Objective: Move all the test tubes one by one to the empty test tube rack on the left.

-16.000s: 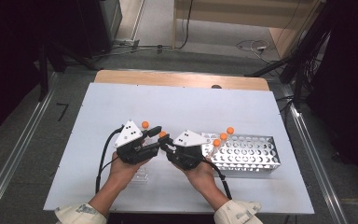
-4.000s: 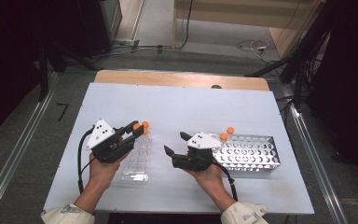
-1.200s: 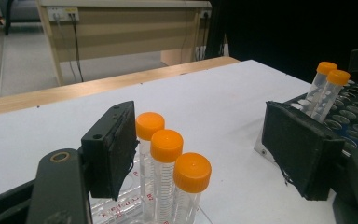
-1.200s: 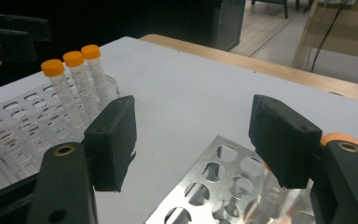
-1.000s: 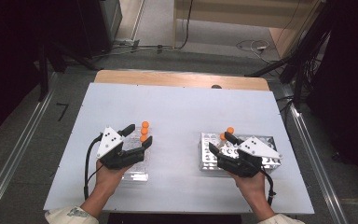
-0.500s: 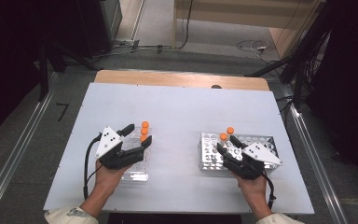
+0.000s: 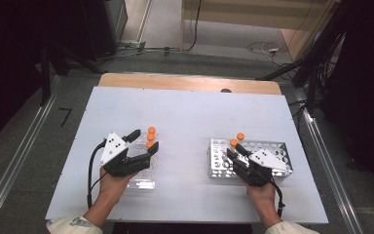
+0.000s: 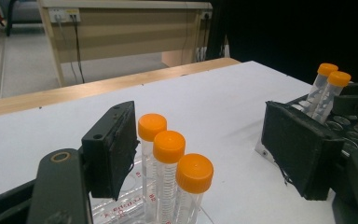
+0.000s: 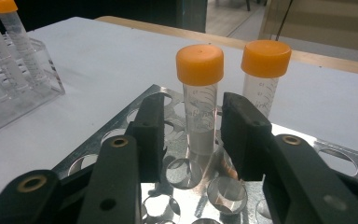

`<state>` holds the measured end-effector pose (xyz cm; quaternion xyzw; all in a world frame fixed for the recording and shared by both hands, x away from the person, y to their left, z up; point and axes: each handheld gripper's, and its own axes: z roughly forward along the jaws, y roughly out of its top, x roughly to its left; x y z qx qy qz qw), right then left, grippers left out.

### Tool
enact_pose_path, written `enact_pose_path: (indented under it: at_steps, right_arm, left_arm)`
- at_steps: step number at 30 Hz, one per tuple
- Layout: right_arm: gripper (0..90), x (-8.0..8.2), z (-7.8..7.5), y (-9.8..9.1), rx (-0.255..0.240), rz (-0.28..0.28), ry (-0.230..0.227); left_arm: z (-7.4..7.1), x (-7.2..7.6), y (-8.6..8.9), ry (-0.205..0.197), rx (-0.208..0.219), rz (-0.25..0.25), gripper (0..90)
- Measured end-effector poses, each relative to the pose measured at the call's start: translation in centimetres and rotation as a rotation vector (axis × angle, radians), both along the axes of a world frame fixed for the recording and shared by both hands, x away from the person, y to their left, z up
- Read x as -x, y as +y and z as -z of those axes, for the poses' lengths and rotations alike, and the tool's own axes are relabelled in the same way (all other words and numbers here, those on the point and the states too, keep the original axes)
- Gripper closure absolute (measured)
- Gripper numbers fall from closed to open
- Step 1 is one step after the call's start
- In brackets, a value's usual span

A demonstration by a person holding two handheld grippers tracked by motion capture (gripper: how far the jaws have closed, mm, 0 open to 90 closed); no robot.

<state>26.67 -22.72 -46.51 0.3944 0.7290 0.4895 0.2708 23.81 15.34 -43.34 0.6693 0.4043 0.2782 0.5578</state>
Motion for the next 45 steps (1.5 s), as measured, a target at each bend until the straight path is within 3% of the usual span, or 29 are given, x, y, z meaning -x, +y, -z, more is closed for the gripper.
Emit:
enact_pose_path:
  at_steps: [12, 23, 33, 45]
  right_arm:
    - [65.3, -0.4, 0.4, 0.2, 0.014, 0.017, 0.014]
    - [63.7, -0.7, 0.5, 0.5, 0.025, 0.029, 0.030]
    - [71.2, -0.8, 0.6, 0.3, 0.013, 0.041, 0.032]
    - [71.8, -0.3, -0.6, 0.2, 0.005, 0.044, -0.015]
  left_arm:
    - [0.0, 0.0, 0.0, 0.001, 0.001, 0.001, 26.7]
    - [0.0, 0.0, 0.0, 0.001, 0.001, 0.001, 26.7]
    - [0.0, 0.0, 0.0, -0.001, 0.003, 0.000, 26.9]
    - [0.0, 0.0, 0.0, -0.001, 0.003, 0.001, 26.9]
